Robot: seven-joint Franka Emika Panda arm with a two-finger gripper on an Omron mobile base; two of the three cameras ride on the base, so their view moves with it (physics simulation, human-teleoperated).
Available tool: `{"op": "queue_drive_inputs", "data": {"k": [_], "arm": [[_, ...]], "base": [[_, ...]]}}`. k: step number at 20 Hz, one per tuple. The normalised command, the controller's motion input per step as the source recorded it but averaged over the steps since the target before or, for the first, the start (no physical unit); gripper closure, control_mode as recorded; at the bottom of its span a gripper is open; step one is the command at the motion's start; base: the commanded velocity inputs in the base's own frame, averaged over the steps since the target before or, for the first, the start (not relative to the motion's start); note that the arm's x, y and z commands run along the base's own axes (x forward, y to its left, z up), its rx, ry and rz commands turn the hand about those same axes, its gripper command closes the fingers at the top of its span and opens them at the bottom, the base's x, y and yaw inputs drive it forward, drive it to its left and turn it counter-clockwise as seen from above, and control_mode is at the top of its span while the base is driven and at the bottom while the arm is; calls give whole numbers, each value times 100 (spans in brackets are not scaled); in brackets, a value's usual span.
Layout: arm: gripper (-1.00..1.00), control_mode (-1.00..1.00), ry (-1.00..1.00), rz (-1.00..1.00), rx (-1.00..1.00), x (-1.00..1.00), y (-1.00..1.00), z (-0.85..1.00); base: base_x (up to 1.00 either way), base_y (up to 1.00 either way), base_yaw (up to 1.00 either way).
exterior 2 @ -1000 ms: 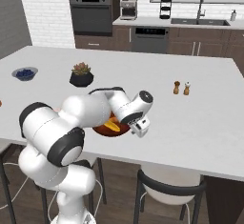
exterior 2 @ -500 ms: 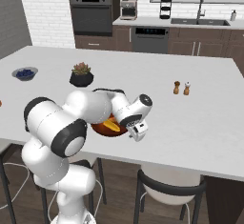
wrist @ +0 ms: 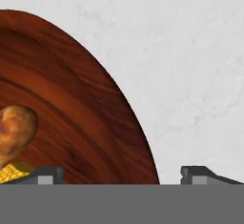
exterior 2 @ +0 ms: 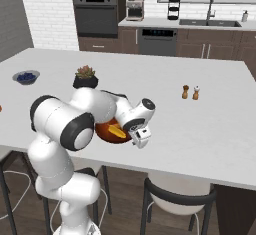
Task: Pick the chicken drumstick and corn from their plates and place them in the bowl. Then put the bowl in the fridge.
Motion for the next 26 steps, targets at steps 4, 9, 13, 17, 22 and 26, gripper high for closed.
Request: {"op": "queue_drive_inputs", "data": {"k": [4,9,13,17,22,26], "arm": [[100,-100,0,-5,0,-1,24,0],[100,-100,-1,-1,-1,-6,25,0],[100,-100,-6,0,-2,-18,13,0],[100,-100,-13,-4,0,-41,-4,29],[100,-100,-19,-21,1,-58,-14,76],[100,-100,10,-30,3,-43,-22,100]], "base": [[0,0,0],[0,0,0],[0,0,0],[0,0,0],[0,0,0],[0,0,0]]}}
